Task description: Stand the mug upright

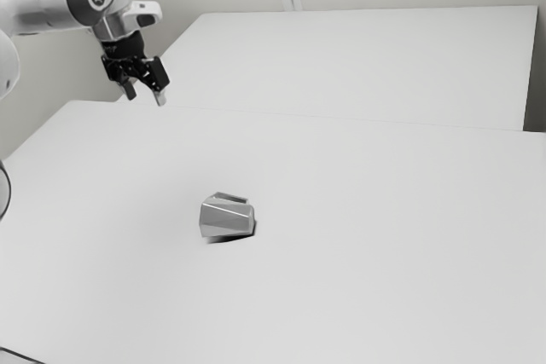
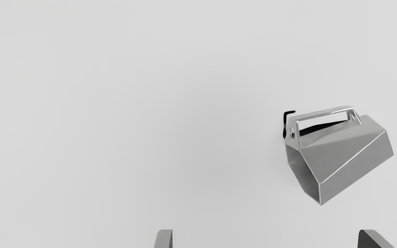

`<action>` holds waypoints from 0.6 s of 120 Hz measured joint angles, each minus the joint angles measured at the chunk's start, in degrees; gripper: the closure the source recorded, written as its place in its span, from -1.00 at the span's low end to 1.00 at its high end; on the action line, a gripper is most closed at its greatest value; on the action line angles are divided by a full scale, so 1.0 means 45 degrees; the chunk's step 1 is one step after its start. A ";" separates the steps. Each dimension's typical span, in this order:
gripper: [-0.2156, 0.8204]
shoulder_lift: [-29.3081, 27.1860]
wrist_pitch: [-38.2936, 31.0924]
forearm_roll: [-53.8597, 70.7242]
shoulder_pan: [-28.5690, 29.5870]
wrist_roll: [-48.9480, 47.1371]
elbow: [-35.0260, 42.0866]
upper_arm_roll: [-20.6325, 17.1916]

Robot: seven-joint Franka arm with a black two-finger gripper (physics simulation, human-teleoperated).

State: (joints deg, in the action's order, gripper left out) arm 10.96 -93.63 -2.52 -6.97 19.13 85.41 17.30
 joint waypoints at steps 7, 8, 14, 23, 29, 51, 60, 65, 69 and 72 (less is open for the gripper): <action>-0.55 -0.0134 -0.0143 0.0002 -0.0012 0.0058 0.0230 0.0042; -0.55 -0.0148 -0.0161 0.0001 -0.0015 0.0066 0.0249 0.0048; -0.55 -0.0213 -0.0216 -0.0052 -0.0035 0.0109 0.0385 0.0106; -0.55 -0.0406 -0.0254 -0.0459 0.0017 0.0165 0.1019 0.0177; -0.55 -0.0609 -0.0271 -0.0921 0.0047 0.0188 0.1623 0.0235; -0.54 -0.1927 -0.0346 -0.2793 0.0142 0.0260 0.4027 0.0337; -0.54 -0.2227 -0.0307 -0.3707 0.0026 0.0301 0.4897 0.0566; -0.54 -0.2316 -0.0212 -0.4256 -0.0095 0.0323 0.5295 0.0775; -0.54 -0.2333 -0.0106 -0.4730 -0.0192 0.0351 0.5573 0.0957; -0.54 -0.2317 -0.0031 -0.5063 -0.0226 0.0389 0.5730 0.1059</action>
State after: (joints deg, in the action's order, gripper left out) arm 0.54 -93.77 -25.31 -7.99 20.88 111.19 22.06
